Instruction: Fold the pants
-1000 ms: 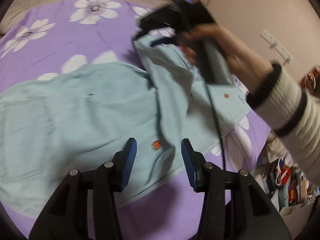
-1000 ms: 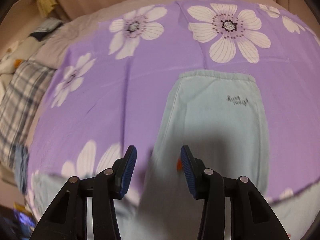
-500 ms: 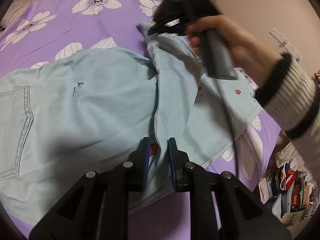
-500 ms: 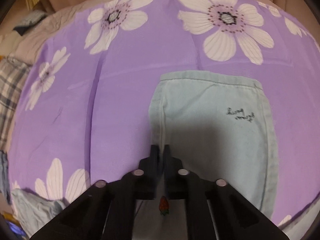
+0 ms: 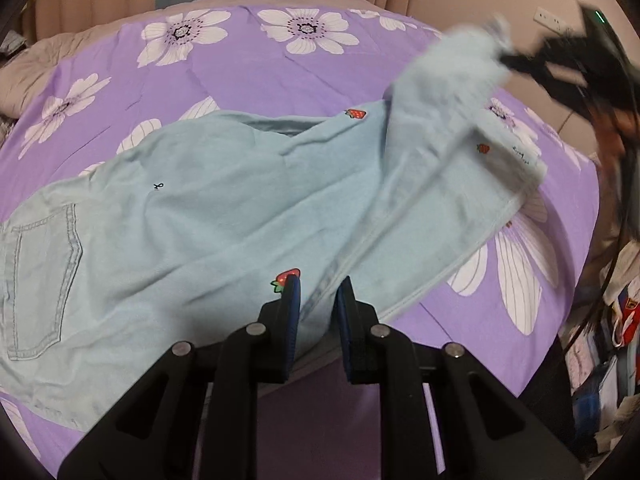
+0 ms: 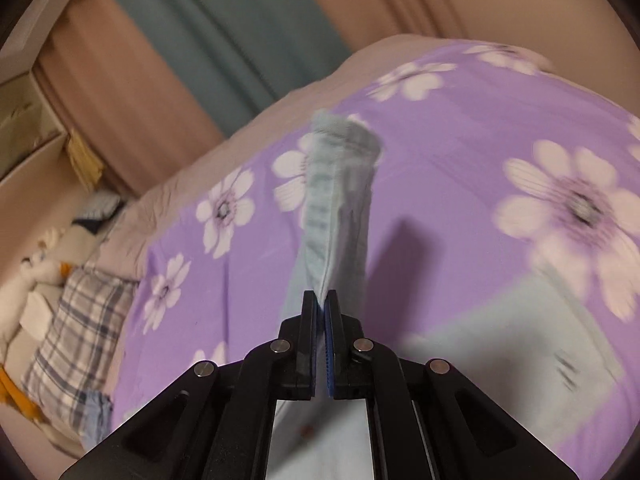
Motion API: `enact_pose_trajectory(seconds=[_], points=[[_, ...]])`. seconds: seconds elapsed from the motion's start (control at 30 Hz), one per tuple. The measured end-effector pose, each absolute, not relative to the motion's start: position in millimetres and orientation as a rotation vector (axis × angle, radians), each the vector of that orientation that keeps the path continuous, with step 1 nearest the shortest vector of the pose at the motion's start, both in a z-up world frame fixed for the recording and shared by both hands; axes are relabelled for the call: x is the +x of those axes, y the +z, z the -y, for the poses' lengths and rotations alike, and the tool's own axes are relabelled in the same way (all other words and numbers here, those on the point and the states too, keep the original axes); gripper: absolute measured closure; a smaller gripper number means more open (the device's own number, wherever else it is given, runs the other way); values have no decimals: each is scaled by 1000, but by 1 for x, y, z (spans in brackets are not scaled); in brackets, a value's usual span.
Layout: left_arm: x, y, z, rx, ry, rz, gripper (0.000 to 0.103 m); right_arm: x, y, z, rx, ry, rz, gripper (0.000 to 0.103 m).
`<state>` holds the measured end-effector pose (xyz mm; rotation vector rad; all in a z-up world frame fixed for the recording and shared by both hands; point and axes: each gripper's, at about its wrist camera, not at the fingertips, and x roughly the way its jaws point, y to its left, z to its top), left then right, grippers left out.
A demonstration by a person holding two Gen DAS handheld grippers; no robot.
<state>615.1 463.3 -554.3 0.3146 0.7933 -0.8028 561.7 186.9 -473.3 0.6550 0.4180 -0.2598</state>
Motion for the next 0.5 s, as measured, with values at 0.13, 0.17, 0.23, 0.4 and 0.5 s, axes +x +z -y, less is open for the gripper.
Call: enact_pose_trajectory(seconds=[0.13, 0.17, 0.23, 0.4, 0.5], points=[[612, -556, -462, 342, -796, -797, 84, 515, -514, -177, 728, -346, -429, 99], [610, -556, -461, 348, -792, -797, 84, 508, -528, -173, 764, -351, -442, 99], [610, -555, -459, 364, -778, -793, 83, 500, -552, -164, 834, -364, -472, 99], [611, -553, -454, 385, -748, -783, 83, 496, -580, -154, 932, -338, -472, 89], [609, -553, -451, 412, -740, -770, 83, 486, -584, -142, 1024, -345, -404, 51]])
